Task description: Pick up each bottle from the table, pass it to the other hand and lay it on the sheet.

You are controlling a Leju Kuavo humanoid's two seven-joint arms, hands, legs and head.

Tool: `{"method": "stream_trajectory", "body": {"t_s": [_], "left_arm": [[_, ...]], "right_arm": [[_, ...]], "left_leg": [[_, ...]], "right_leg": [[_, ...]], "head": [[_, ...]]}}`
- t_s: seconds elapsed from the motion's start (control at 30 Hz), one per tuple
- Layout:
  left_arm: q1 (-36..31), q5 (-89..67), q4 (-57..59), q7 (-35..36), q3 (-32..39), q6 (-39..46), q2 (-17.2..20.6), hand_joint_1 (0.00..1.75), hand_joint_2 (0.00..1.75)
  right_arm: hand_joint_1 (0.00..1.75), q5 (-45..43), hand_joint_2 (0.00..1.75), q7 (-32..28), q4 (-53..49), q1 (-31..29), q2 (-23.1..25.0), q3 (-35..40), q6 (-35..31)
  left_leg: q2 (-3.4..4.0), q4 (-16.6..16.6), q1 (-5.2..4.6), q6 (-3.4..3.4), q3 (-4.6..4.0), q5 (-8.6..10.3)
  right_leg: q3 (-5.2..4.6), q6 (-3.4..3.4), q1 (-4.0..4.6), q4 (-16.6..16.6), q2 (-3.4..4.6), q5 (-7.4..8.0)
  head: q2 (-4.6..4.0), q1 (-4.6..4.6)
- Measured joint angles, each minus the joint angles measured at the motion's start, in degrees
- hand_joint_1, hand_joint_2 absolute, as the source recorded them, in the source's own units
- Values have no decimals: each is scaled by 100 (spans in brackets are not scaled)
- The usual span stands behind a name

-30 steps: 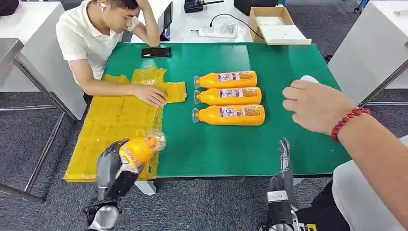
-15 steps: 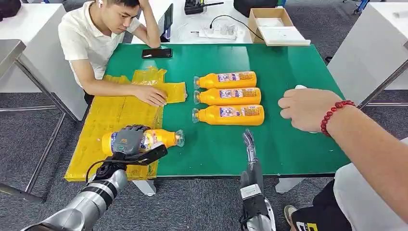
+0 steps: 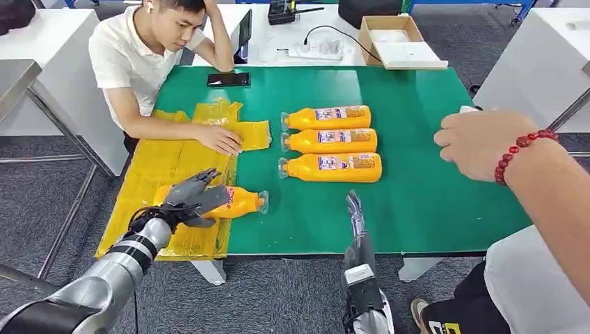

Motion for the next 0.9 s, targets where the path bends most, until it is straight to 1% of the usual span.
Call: {"method": "stream_trajectory", "body": {"t_s": [0.27,0.33,0.43,0.5,0.57,0.67,0.77,0.9], "left_arm": [[51,129,-107,-103,22,-78,37,0,175],[110,350,-221,-293,24,20,37,0,175],[394,849,-656,-689,48,241,37,0,175],[810,1295,-1256,-995,109,552,37,0,175],[1154,1473,-1738,-1093,127,663,31,0,175],[1491,1561,-2236,-1167,151,753,28,0,175],[1949,2110,-3048,-1546,170,1047,26,0,175],[2530,3902,-4428,-1676,214,495,-48,0,175]], "right_arm": [[0,13,0,0,146,-44,0,24,-103],[0,-22,0,0,157,-40,-4,26,-166],[0,-66,0,0,157,-12,-20,22,-232],[0,-90,0,0,157,36,-31,22,-273],[0,-105,0,0,157,92,-46,20,-289],[0,-105,0,0,157,130,-57,20,-302],[0,-136,0,0,149,183,-57,17,-345],[0,-138,0,0,92,248,-61,41,-415]], "left_leg": [[-2,0,-1,-1,8,1],[-1,0,-1,-1,13,3],[1,0,0,-1,8,4],[8,1,0,-2,-1,3],[13,2,0,-1,-27,4],[13,3,-1,1,-56,5],[25,4,-1,1,-68,4],[24,4,-1,3,-92,0]], "right_leg": [[4,0,-1,-1,1,2],[1,0,0,0,1,3],[-6,0,1,1,1,3],[-21,0,0,1,2,3],[-46,0,1,0,3,3],[-72,1,-1,1,3,4],[-89,2,-1,0,4,5],[-111,2,0,0,4,4]], "head": [[0,0],[0,0],[-2,2],[-2,0],[-2,2],[-2,2],[0,2],[-2,2]]}}
